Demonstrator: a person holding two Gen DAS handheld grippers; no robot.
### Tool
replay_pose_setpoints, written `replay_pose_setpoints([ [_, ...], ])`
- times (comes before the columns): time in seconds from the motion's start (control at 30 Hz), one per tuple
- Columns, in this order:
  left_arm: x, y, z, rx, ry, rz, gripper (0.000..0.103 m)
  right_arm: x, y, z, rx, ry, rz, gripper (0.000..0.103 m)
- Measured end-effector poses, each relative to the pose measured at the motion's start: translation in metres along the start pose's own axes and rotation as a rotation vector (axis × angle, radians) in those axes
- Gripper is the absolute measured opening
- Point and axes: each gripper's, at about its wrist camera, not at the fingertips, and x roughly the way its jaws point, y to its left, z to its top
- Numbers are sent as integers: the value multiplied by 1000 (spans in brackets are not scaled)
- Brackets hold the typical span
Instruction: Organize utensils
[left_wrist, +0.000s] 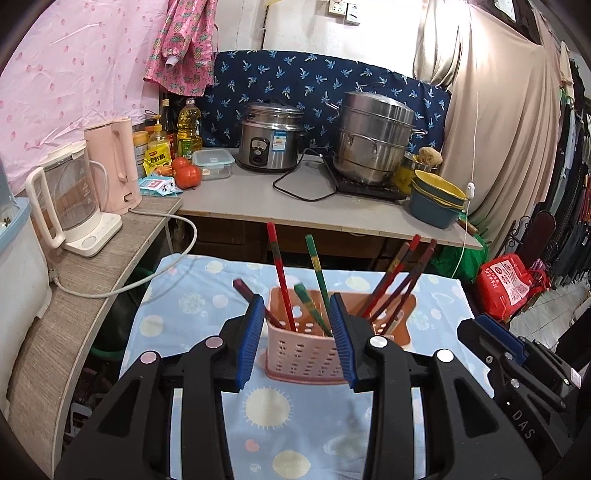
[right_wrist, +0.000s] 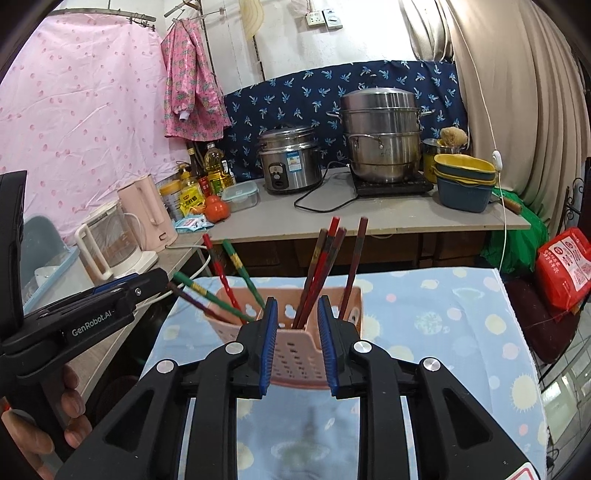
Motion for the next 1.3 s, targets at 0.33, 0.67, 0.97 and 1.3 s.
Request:
replay_pose_setpoints([
  [0.33,-16,-6,-30,-2,18,37,54,-18,-1,-28,-7,40,-37,36],
  [0.67,-31,-20,-57,27,22,112,90,-31,0,-54,-42,62,-90,54],
  [0.97,-37,-19,-74,0,47,126,95,-43,-7,-67,-28,67,-101,84],
  [1.3,-39,-18,-87,2,78,170,95,-54,-12,-74,-14,44,-145,96],
])
